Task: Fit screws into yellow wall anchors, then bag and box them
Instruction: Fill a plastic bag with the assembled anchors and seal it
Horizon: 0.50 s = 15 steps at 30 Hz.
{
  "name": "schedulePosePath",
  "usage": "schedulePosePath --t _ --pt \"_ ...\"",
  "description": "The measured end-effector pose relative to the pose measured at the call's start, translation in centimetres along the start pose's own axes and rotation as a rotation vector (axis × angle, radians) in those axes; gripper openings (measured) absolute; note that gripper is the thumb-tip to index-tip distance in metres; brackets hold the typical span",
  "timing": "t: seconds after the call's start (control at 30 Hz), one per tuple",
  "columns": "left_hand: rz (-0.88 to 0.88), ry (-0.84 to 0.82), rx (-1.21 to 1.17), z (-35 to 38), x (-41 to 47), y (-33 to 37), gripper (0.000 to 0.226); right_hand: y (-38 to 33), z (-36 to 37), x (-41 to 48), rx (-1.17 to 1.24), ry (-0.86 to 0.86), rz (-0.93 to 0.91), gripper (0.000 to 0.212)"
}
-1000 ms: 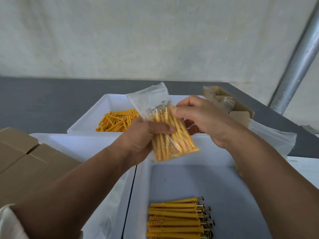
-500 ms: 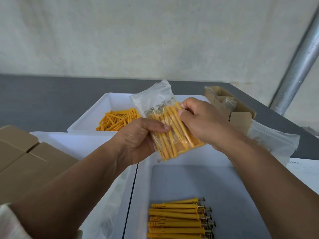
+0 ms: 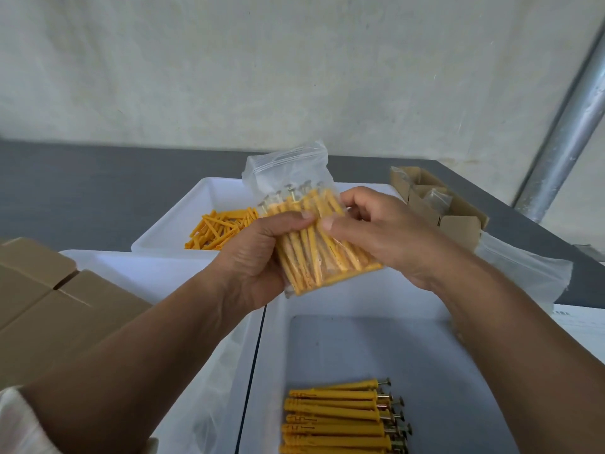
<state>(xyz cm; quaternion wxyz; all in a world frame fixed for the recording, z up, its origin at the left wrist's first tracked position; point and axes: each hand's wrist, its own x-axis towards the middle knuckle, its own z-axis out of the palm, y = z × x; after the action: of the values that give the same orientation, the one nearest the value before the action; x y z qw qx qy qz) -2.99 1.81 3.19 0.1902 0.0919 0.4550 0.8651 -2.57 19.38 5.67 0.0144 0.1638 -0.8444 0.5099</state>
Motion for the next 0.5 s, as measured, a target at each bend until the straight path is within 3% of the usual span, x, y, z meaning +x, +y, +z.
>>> schedulePosePath --t 0.13,0.3,0.5 --pt "-0.006 -0.014 -0.012 0.0 0.0 0.1 0.051 0.2 0.5 0.1 0.003 -0.026 0.033 0.05" --pt "0.01 -0.039 -0.055 0.5 -0.3 -0.1 0.054 0.2 0.8 0.3 -0.004 0.13 -0.049 0.041" --pt "0.008 0.048 0.0 0.7 -0.1 -0.1 0.05 0.0 1.2 0.1 -0.02 0.168 -0.087 0.035"
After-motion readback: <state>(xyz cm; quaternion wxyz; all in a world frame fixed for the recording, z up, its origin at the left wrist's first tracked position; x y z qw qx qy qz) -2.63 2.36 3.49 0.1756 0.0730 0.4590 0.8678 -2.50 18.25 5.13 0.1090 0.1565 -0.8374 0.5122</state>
